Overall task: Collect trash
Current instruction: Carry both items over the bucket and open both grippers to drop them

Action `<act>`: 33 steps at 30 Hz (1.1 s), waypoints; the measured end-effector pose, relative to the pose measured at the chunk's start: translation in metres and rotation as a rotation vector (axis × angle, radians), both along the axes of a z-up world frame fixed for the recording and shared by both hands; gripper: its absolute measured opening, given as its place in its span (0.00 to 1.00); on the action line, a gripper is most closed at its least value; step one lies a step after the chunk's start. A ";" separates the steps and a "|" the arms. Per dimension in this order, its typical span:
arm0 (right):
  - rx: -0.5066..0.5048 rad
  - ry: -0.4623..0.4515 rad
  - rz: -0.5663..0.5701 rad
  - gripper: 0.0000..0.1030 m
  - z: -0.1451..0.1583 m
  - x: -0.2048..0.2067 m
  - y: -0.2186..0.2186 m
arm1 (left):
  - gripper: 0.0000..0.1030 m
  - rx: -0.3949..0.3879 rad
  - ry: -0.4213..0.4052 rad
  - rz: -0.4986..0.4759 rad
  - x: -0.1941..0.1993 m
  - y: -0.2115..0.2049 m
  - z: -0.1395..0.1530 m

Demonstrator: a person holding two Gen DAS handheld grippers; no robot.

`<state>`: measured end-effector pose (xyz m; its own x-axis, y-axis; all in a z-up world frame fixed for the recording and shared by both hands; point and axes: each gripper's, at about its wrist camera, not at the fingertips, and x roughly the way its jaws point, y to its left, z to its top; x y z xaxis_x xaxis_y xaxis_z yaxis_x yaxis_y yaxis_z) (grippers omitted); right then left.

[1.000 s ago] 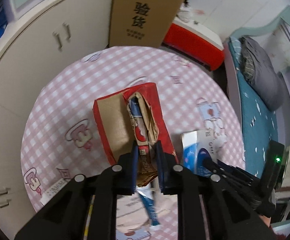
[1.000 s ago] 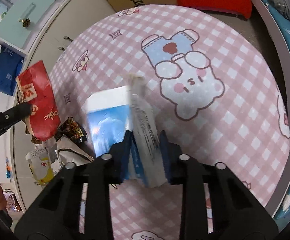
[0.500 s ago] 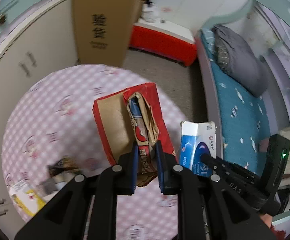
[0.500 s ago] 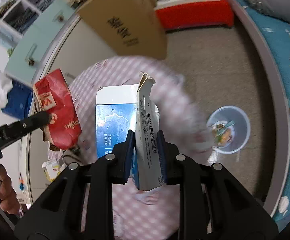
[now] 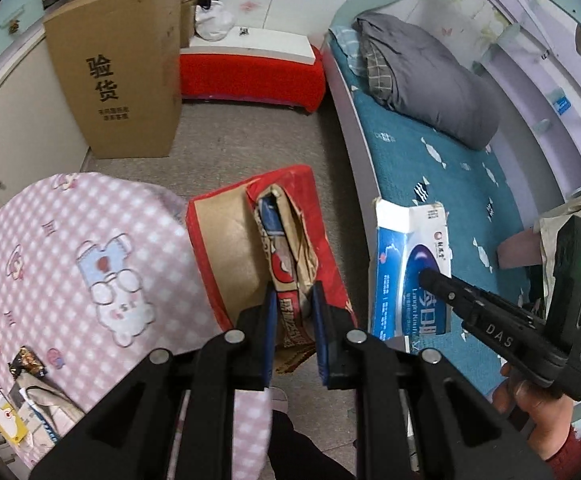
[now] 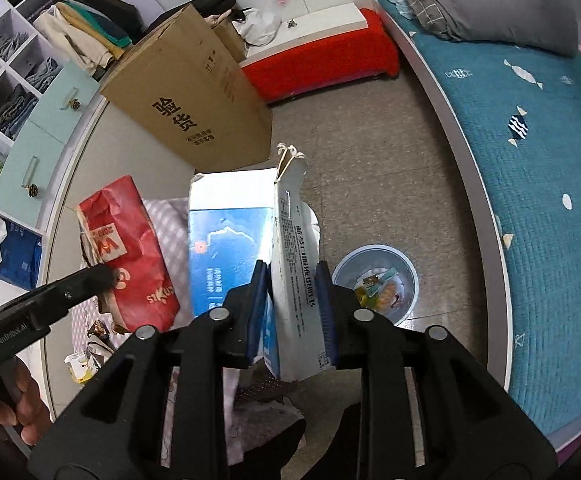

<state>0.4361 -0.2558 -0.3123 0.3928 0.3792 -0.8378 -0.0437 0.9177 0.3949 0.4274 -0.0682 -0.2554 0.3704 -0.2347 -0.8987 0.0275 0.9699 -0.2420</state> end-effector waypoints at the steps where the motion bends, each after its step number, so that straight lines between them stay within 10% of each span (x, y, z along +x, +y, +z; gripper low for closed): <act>1: 0.006 0.006 0.001 0.31 -0.002 0.004 -0.002 | 0.15 0.003 0.002 -0.002 0.002 -0.003 -0.001; 3: -0.029 0.021 -0.011 0.69 -0.008 0.011 -0.011 | 0.15 0.016 0.007 -0.001 0.007 -0.012 -0.002; 33: 0.022 0.006 -0.150 0.74 -0.005 0.011 -0.108 | 0.17 0.096 0.086 -0.146 0.042 -0.107 -0.027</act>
